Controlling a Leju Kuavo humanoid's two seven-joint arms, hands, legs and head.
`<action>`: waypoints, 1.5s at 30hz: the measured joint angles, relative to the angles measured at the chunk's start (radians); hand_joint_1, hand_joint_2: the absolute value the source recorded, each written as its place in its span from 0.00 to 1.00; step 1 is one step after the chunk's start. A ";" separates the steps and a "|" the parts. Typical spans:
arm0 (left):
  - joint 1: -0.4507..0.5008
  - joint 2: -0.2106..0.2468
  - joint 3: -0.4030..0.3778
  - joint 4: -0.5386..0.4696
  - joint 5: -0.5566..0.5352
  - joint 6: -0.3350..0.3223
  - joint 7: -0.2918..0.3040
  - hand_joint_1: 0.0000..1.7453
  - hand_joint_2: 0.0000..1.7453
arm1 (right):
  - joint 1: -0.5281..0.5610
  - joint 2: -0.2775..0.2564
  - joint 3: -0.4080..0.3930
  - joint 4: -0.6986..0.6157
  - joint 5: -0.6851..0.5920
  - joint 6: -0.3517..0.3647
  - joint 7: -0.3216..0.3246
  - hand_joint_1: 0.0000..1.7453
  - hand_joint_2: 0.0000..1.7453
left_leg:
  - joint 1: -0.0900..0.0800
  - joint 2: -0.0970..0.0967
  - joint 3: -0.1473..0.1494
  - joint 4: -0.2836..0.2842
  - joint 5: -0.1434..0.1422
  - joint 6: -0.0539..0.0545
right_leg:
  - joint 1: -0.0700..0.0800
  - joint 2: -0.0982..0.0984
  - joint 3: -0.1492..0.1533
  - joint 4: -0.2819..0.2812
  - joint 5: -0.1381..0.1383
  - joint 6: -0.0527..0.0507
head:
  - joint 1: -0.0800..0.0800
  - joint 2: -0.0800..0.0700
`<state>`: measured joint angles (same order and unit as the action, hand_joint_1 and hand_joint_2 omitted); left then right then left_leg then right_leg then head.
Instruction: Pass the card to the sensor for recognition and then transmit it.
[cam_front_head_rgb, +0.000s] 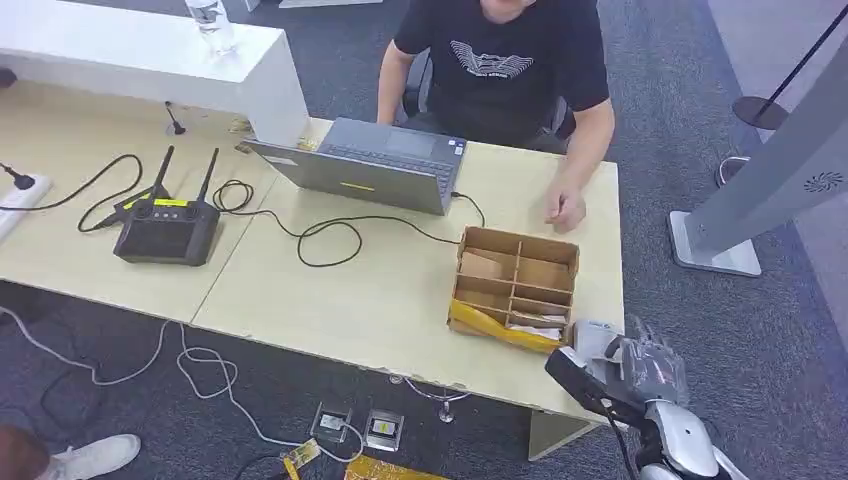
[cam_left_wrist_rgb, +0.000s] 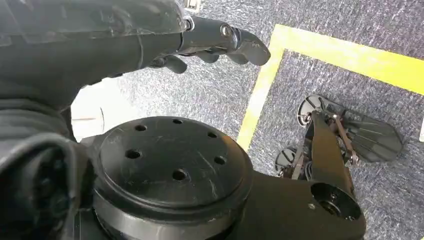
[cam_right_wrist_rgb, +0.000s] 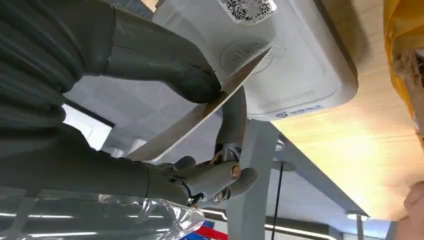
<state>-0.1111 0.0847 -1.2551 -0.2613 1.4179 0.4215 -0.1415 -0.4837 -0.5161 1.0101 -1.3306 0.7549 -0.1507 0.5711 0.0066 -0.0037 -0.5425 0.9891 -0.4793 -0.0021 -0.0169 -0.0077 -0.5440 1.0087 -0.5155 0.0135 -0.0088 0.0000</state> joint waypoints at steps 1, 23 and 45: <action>0.000 0.000 0.000 0.000 0.000 0.000 0.000 0.00 0.00 | 0.000 0.001 0.000 0.001 -0.002 0.000 0.000 1.00 1.00 | 0.000 0.000 0.000 0.000 0.000 0.000 | 0.000 0.000 0.000 0.000 0.000 0.000 | 0.000 0.000; 0.000 0.001 0.000 0.000 0.000 -0.001 0.003 0.00 0.00 | 0.007 -0.002 -0.007 0.024 -0.056 -0.037 0.002 1.00 1.00 | 0.000 0.000 0.002 0.000 0.000 0.000 | 0.000 0.001 0.001 0.000 0.000 0.000 | 0.000 0.000; 0.000 0.001 0.000 -0.008 0.003 0.002 -0.017 0.00 0.00 | -0.066 -0.013 -0.039 -0.134 0.073 -0.097 0.016 1.00 1.00 | 0.000 0.002 0.001 0.000 0.000 0.000 | 0.000 0.003 0.000 0.000 0.001 0.000 | 0.000 0.000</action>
<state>-0.1106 0.0858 -1.2551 -0.2693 1.4210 0.4231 -0.1583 -0.5497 -0.5287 0.9712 -1.4642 0.8278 -0.2472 0.5875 0.0068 -0.0019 -0.5417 0.9893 -0.4791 -0.0019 -0.0167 -0.0047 -0.5439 1.0088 -0.5146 0.0132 -0.0092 0.0000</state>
